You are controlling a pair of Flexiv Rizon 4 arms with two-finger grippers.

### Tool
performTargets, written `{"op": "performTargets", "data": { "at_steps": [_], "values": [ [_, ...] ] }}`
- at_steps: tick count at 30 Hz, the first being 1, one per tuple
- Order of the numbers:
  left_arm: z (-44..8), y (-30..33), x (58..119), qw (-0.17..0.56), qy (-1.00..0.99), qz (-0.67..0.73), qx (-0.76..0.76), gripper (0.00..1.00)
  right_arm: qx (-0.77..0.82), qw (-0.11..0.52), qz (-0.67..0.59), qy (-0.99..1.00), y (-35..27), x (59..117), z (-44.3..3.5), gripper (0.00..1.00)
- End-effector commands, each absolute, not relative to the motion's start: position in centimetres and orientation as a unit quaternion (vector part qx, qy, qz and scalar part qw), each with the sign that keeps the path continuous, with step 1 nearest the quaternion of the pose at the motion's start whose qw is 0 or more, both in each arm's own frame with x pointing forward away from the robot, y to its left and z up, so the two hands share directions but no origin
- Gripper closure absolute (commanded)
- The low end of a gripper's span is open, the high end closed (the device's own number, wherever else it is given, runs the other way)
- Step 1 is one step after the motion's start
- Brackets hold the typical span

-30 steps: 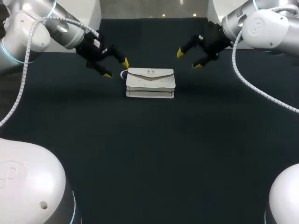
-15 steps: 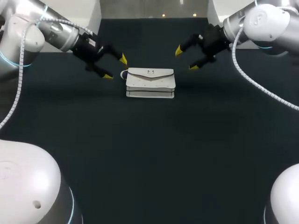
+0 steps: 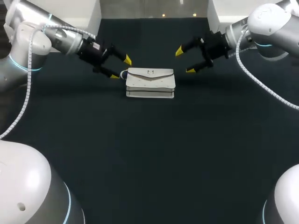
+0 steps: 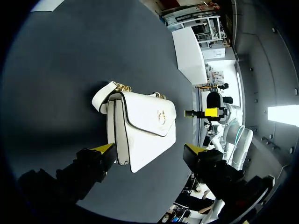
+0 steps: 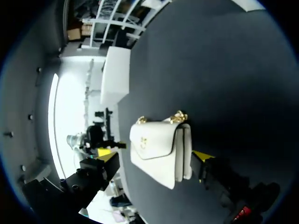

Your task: Pick up the bag, open it, inspect its contents, close it, and place it on the opposite side

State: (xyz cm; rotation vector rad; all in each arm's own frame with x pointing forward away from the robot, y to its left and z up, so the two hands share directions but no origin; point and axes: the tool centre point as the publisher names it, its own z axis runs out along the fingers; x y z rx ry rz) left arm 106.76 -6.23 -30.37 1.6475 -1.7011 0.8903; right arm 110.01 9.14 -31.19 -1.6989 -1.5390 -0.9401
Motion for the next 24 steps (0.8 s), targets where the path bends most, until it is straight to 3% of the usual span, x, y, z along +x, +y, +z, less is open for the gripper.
{"op": "performTargets", "data": {
  "at_steps": [1, 7, 10, 12, 13, 20, 24],
  "values": [
    [-31.3, -6.5, 107.5, 0.308, -0.637, 0.340, 0.619, 0.00, -0.619, 0.368, -0.349, -0.600, 9.3, 110.7, -32.4, 0.00],
    [-31.9, -6.3, 108.0, 0.293, -0.628, 0.354, 0.628, 0.00, -0.634, 0.400, -0.322, -0.578, 10.1, 110.8, -34.1, 0.00],
    [-32.4, -6.2, 108.3, 0.298, -0.622, 0.357, 0.630, 0.00, -0.640, 0.411, -0.309, -0.571, 10.5, 110.8, -34.5, 0.12],
    [-32.6, -6.3, 108.6, 0.303, -0.616, 0.359, 0.632, 0.12, -0.639, 0.422, -0.305, -0.567, 10.8, 110.7, -34.8, 0.26],
    [-32.7, -6.3, 108.7, 0.305, -0.613, 0.362, 0.633, 0.12, -0.640, 0.423, -0.301, -0.566, 10.9, 110.7, -34.9, 0.29],
    [-33.4, -6.5, 109.4, 0.321, -0.592, 0.374, 0.638, 0.10, -0.636, 0.438, -0.298, -0.562, 11.6, 110.3, -35.5, 0.16],
    [-33.8, -6.7, 109.6, 0.328, -0.585, 0.374, 0.641, 0.10, -0.627, 0.452, -0.301, -0.558, 11.9, 110.1, -35.7, 0.15]
  ]
}}
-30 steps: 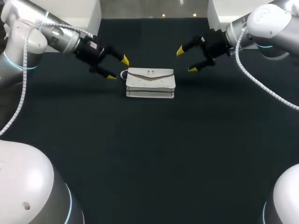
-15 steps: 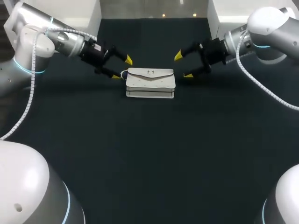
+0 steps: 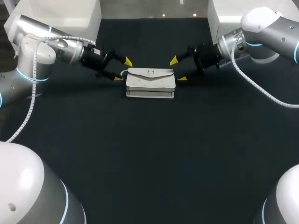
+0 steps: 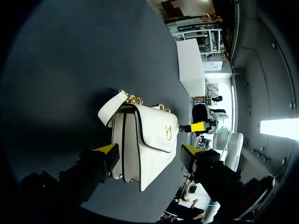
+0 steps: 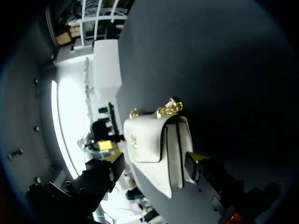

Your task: Pick up the bag, open it, inspect its contents, close it, and place it on the opposite side

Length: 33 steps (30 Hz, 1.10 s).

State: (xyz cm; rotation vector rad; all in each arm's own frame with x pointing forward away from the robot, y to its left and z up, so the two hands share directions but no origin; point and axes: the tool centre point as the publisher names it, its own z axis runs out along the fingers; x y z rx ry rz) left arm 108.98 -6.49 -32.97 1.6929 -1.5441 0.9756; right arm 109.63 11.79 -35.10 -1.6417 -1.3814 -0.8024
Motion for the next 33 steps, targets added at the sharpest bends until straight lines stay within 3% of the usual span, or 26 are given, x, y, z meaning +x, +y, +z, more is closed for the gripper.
{"op": "performTargets", "data": {
  "at_steps": [1, 3, 10, 20, 23, 28, 31, 33],
  "values": [
    [-33.9, -6.7, 109.6, 0.333, -0.581, 0.374, 0.642, 0.11, -0.625, 0.455, -0.302, -0.558, 12.0, 110.1, -35.7, 0.16],
    [-34.0, -6.7, 109.6, 0.334, -0.579, 0.375, 0.643, 0.11, -0.621, 0.459, -0.305, -0.557, 12.1, 110.0, -35.8, 0.16],
    [-34.0, -7.0, 109.7, 0.352, -0.565, 0.377, 0.645, 0.28, -0.617, 0.470, -0.307, -0.552, 12.6, 109.9, -35.9, 0.23],
    [-33.9, -7.9, 109.6, 0.365, -0.563, 0.378, 0.638, 0.42, -0.612, 0.479, -0.308, -0.549, 13.2, 110.1, -35.7, 0.29],
    [-34.4, -8.1, 109.9, 0.363, -0.563, 0.377, 0.639, 0.41, -0.613, 0.482, -0.308, -0.545, 13.3, 110.2, -35.8, 0.31],
    [-34.8, -8.2, 110.2, 0.364, -0.563, 0.374, 0.641, 0.51, -0.617, 0.483, -0.305, -0.541, 13.5, 110.3, -36.1, 0.38],
    [-35.0, -8.1, 110.3, 0.363, -0.561, 0.372, 0.644, 0.59, -0.617, 0.485, -0.305, -0.540, 13.7, 110.3, -36.2, 0.50],
    [-35.2, -8.1, 110.3, 0.363, -0.560, 0.371, 0.646, 0.64, -0.615, 0.486, -0.304, -0.541, 13.9, 110.3, -36.3, 0.53]
  ]
}}
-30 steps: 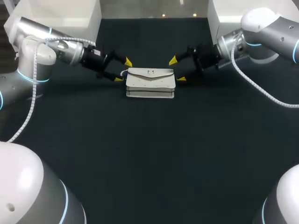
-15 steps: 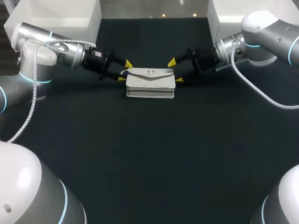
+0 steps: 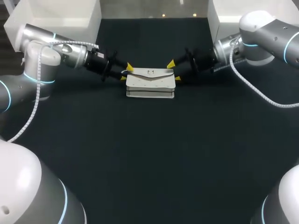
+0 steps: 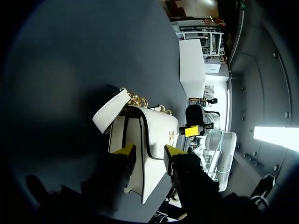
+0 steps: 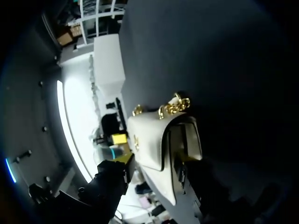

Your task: Pick up the bag, open it, inspect its contents, close it, and place it on the opposite side

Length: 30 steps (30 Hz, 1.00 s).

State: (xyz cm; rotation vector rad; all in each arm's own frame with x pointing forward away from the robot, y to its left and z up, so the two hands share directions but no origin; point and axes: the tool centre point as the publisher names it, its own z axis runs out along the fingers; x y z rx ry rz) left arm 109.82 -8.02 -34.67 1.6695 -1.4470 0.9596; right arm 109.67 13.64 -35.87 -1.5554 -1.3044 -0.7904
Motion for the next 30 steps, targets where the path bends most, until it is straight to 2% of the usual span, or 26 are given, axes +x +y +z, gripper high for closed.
{"op": "performTargets", "data": {
  "at_steps": [1, 2, 3, 4, 5, 6, 16, 17, 18, 19, 20, 22, 24, 25, 27, 28, 29, 30],
  "values": [
    [-35.3, -8.0, 110.4, 0.363, -0.560, 0.370, 0.646, 0.67, -0.615, 0.487, -0.303, -0.541, 13.9, 110.2, -36.3, 0.55],
    [-35.4, -8.0, 110.4, 0.363, -0.559, 0.370, 0.647, 0.79, -0.615, 0.487, -0.303, -0.541, 14.0, 110.2, -36.4, 0.59],
    [-35.4, -8.0, 110.4, 0.363, -0.559, 0.370, 0.647, 0.96, -0.614, 0.488, -0.303, -0.541, 14.0, 110.2, -36.5, 0.67],
    [-35.5, -8.0, 110.4, 0.363, -0.559, 0.370, 0.647, 1.00, -0.614, 0.489, -0.302, -0.541, 14.0, 110.2, -36.6, 0.76],
    [-35.6, -8.0, 110.3, 0.363, -0.559, 0.369, 0.647, 1.00, -0.614, 0.489, -0.302, -0.540, 14.0, 110.1, -36.7, 0.96],
    [-35.7, -8.0, 110.3, 0.363, -0.560, 0.368, 0.648, 1.00, -0.614, 0.489, -0.302, -0.540, 14.0, 110.1, -36.8, 1.00],
    [-35.7, -7.9, 110.0, 0.368, -0.560, 0.369, 0.644, 1.00, -0.613, 0.494, -0.305, -0.536, 13.9, 109.6, -37.0, 1.00],
    [-35.5, -7.8, 110.0, 0.368, -0.561, 0.369, 0.643, 0.76, -0.613, 0.494, -0.306, -0.536, 13.9, 109.6, -36.9, 1.00],
    [-35.4, -7.9, 109.9, 0.368, -0.562, 0.371, 0.642, 0.62, -0.613, 0.493, -0.307, -0.536, 13.9, 109.6, -36.8, 0.86],
    [-35.3, -7.9, 109.9, 0.368, -0.562, 0.372, 0.641, 0.58, -0.613, 0.492, -0.308, -0.536, 13.9, 109.5, -36.7, 0.69],
    [-35.2, -7.9, 109.9, 0.368, -0.563, 0.372, 0.640, 0.59, -0.612, 0.492, -0.308, -0.536, 13.9, 109.5, -36.7, 0.62],
    [-35.3, -8.0, 110.0, 0.367, -0.563, 0.373, 0.640, 0.67, -0.611, 0.492, -0.310, -0.537, 14.0, 109.5, -36.6, 0.59],
    [-35.6, -8.0, 110.2, 0.367, -0.563, 0.370, 0.642, 0.68, -0.610, 0.491, -0.311, -0.538, 14.1, 109.5, -36.6, 0.56],
    [-35.7, -8.0, 110.2, 0.368, -0.562, 0.369, 0.643, 0.73, -0.610, 0.491, -0.311, -0.538, 14.1, 109.5, -36.7, 0.56],
    [-36.0, -8.1, 110.3, 0.369, -0.561, 0.367, 0.644, 0.98, -0.609, 0.492, -0.311, -0.539, 14.2, 109.5, -36.8, 0.61],
    [-36.1, -8.1, 110.3, 0.369, -0.561, 0.366, 0.645, 1.00, -0.609, 0.492, -0.310, -0.539, 14.2, 109.5, -36.9, 0.69],
    [-36.2, -8.1, 110.3, 0.369, -0.561, 0.365, 0.645, 1.00, -0.609, 0.493, -0.310, -0.539, 14.2, 109.5, -37.0, 0.93],
    [-36.3, -8.1, 110.3, 0.369, -0.561, 0.364, 0.645, 1.00, -0.609, 0.493, -0.309, -0.539, 14.2, 109.5, -37.0, 1.00]
  ]
}}
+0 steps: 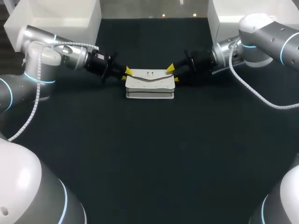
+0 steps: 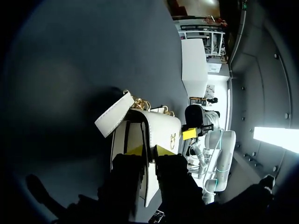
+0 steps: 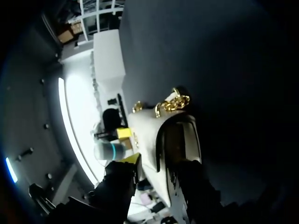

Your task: Pick up the bag, open it, inspect its contents, close it, and place it on the opposite side

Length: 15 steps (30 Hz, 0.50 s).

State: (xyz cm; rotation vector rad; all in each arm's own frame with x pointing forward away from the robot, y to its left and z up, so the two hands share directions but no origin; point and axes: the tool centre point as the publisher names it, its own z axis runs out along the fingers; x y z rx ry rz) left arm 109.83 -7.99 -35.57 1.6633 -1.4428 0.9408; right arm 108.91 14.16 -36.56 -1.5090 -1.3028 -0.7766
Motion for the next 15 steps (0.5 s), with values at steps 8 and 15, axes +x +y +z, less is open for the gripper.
{"op": "performTargets", "data": {
  "at_steps": [8, 15],
  "values": [
    [-36.0, -7.9, 110.0, 0.370, -0.560, 0.367, 0.643, 1.00, -0.605, 0.494, -0.309, -0.542, 14.2, 109.3, -37.2, 1.00],
    [-34.5, -6.8, 109.2, 0.365, -0.555, 0.390, 0.638, 0.00, -0.609, 0.483, -0.318, -0.543, 13.7, 108.9, -36.5, 0.19]
  ]
}}
